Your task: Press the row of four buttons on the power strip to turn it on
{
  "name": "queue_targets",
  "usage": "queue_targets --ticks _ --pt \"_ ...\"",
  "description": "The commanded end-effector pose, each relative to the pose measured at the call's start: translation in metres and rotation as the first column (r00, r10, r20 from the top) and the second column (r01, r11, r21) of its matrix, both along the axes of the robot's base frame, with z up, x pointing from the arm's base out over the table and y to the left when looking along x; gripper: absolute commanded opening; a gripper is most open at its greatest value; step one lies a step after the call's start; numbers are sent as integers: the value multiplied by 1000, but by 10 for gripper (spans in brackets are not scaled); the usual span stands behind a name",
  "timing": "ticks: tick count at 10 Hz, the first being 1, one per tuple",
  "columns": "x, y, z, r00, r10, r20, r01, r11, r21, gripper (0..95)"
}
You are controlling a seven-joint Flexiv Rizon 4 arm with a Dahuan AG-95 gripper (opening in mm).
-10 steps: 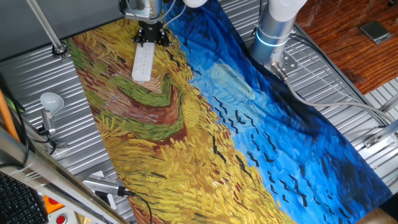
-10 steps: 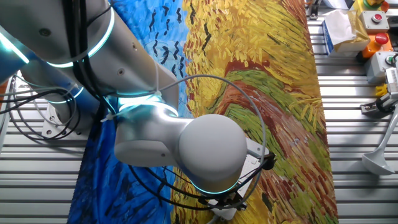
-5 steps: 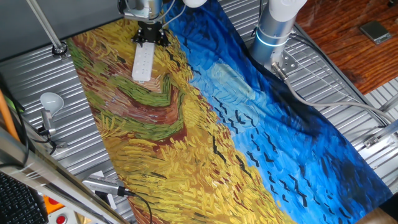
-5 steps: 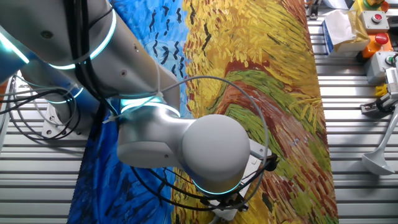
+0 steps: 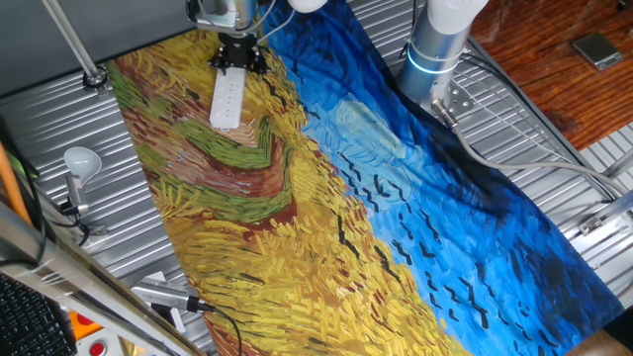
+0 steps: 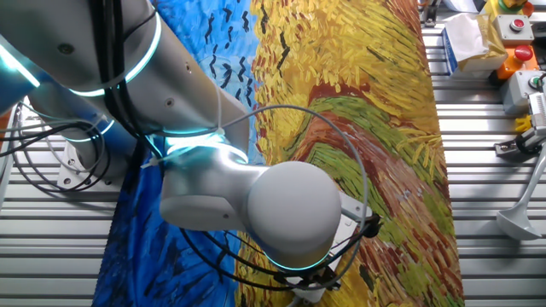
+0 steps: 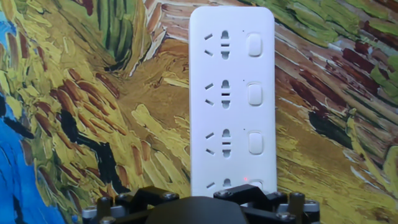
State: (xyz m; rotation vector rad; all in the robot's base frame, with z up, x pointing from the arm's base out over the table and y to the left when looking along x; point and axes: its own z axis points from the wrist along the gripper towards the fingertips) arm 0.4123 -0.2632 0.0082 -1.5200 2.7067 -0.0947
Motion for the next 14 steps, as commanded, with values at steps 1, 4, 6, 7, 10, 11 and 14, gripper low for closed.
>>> queue_targets --ticks 1,4,6,7,10,11,14 --pt "-3 5 21 999 -7 -32 6 1000 -23 950" --pt "-8 11 45 998 5 -55 -7 1000 -25 950" --pt "-12 16 60 998 3 -61 -4 1000 -12 950" --pt "-16 24 67 998 -9 -65 7 1000 -22 950" --pt "-18 30 68 996 -75 -55 73 997 -37 950" --pt "-18 30 68 996 -70 -54 68 997 -35 950" --pt "-12 29 66 999 -13 -46 11 999 -33 950"
